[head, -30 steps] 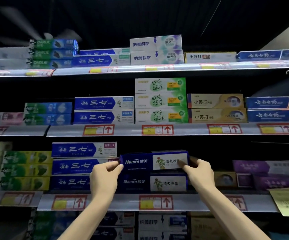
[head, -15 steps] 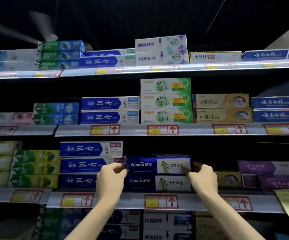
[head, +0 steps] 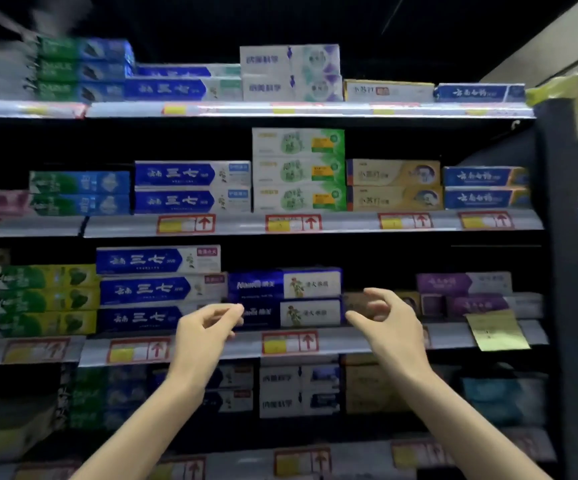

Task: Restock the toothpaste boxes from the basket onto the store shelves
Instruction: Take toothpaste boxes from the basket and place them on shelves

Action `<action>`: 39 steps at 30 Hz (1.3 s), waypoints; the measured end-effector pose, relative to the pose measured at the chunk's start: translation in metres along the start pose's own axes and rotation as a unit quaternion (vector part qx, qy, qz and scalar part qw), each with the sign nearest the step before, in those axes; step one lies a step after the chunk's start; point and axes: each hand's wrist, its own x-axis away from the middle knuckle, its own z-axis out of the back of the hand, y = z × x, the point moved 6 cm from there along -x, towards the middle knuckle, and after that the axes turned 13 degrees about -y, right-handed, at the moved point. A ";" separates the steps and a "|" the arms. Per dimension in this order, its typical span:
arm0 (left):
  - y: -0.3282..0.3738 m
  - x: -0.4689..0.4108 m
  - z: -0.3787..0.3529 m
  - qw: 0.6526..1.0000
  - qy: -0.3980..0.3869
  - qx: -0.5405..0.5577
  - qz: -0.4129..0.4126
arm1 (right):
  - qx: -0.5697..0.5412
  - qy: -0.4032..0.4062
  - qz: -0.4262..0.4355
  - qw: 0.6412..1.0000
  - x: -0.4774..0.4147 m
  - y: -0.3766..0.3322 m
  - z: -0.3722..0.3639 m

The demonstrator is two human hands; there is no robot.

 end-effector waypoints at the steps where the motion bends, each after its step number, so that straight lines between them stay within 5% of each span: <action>1: -0.001 0.007 -0.007 1.000 -0.014 0.010 0.003 | -0.003 -0.004 0.002 1.000 0.012 -0.002 0.003; 12: -0.051 0.098 -0.074 0.989 -0.129 0.047 0.048 | 0.033 -0.019 -0.057 0.998 0.142 0.033 0.020; 21: -0.171 0.211 -0.106 0.949 -0.280 -0.015 0.148 | 0.110 -0.193 -0.154 0.963 0.266 0.115 -0.038; 24: -0.231 0.249 -0.119 0.901 -0.371 -0.065 0.217 | 0.166 -0.332 -0.176 0.912 0.304 0.149 -0.080; 27: -0.282 0.289 -0.128 0.833 -0.477 -0.107 0.258 | 0.214 -0.498 -0.188 0.819 0.341 0.183 -0.117; 31: -0.322 0.317 -0.132 0.766 -0.540 -0.189 0.293 | 0.196 -0.581 -0.227 0.757 0.384 0.219 -0.149; 35: -0.336 0.305 -0.140 0.774 -0.513 -0.180 0.324 | 0.226 -0.652 -0.172 0.703 0.423 0.226 -0.177; 39: -0.343 0.298 -0.142 0.787 -0.488 -0.161 0.341 | 0.263 -0.645 -0.131 0.705 0.443 0.232 -0.190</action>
